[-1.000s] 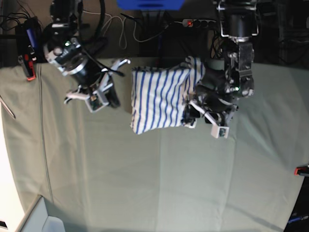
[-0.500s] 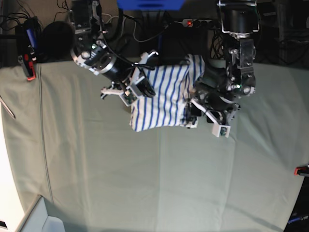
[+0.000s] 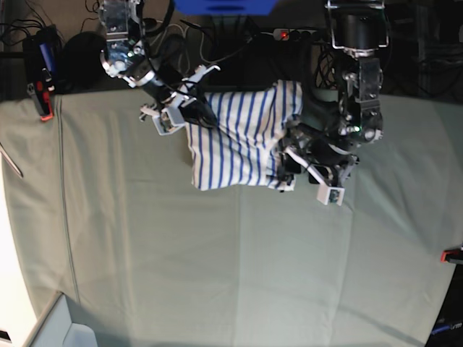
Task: Layout the t-shirt on the table in an organized manner, then fold the t-shirt properly
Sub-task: 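Hold the bundle's sides with both grippers and tuck the edges inward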
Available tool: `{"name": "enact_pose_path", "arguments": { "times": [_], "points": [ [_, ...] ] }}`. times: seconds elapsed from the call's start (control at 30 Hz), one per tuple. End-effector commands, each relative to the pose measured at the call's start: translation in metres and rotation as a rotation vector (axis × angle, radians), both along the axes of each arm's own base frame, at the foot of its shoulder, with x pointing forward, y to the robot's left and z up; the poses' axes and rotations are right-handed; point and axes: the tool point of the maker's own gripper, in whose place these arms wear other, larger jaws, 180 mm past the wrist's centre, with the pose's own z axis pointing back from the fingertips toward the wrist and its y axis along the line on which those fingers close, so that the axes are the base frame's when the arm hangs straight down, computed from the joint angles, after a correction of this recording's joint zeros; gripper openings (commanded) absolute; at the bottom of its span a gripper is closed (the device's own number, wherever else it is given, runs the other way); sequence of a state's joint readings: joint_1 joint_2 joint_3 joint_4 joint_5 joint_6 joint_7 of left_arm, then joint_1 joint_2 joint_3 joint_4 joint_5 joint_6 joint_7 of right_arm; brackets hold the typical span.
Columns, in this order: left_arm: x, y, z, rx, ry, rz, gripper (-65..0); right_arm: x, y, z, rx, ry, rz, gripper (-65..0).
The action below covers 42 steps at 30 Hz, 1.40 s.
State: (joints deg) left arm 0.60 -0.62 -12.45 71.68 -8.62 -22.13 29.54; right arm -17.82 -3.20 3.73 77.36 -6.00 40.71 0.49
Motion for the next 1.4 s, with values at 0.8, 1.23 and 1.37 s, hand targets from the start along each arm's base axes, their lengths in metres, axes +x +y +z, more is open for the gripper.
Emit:
{"name": "enact_pose_path", "arguments": {
  "times": [0.8,1.23,1.37],
  "points": [
    [0.010,0.001,0.029,0.013,-0.097,0.000,-24.1,0.065,0.026,0.047,-0.067,-0.113,0.065,-65.0],
    [0.011,0.004,0.029,0.015,-0.097,0.005,-24.1,0.056,0.009,-0.006,-0.091,0.018,0.085,-65.0],
    [0.011,0.004,0.030,0.015,-0.099,0.006,-23.8,0.049,0.008,-0.003,-0.094,0.012,0.083,-65.0]
  ]
}}
